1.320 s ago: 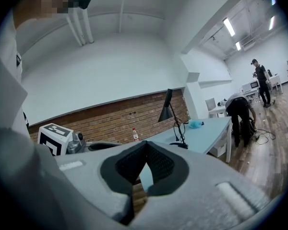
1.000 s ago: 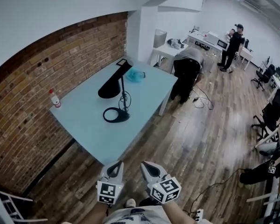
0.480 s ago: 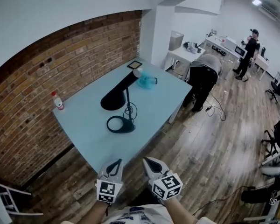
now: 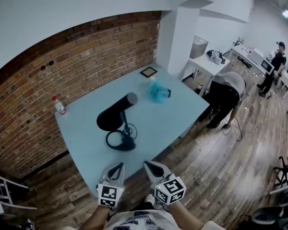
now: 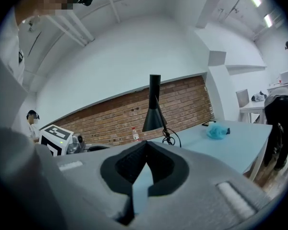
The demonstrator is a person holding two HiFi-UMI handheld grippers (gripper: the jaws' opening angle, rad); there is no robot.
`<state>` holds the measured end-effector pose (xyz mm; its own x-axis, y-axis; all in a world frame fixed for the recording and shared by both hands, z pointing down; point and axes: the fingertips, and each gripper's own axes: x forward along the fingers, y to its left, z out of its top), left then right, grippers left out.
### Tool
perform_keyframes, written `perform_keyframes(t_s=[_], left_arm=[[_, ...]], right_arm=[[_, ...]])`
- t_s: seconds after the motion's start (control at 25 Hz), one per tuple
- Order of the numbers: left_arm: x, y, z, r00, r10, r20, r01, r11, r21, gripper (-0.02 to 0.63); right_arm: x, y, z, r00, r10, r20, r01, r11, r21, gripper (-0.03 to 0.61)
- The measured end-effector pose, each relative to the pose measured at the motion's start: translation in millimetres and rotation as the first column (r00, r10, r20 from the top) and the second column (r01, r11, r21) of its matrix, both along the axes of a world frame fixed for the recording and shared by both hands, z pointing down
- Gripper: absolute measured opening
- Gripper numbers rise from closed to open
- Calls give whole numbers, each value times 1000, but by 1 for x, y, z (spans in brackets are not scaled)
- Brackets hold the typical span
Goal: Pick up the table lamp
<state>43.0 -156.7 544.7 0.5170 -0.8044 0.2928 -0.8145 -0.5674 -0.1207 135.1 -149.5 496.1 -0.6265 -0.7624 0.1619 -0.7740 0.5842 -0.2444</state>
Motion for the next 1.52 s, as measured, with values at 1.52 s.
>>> perform_keyframes(t_s=[1.52], left_arm=[[5, -144, 77, 997, 80, -20, -82, 989, -125, -6]], right_arm=[[-51, -179, 13, 992, -118, -46, 119, 993, 19, -2]])
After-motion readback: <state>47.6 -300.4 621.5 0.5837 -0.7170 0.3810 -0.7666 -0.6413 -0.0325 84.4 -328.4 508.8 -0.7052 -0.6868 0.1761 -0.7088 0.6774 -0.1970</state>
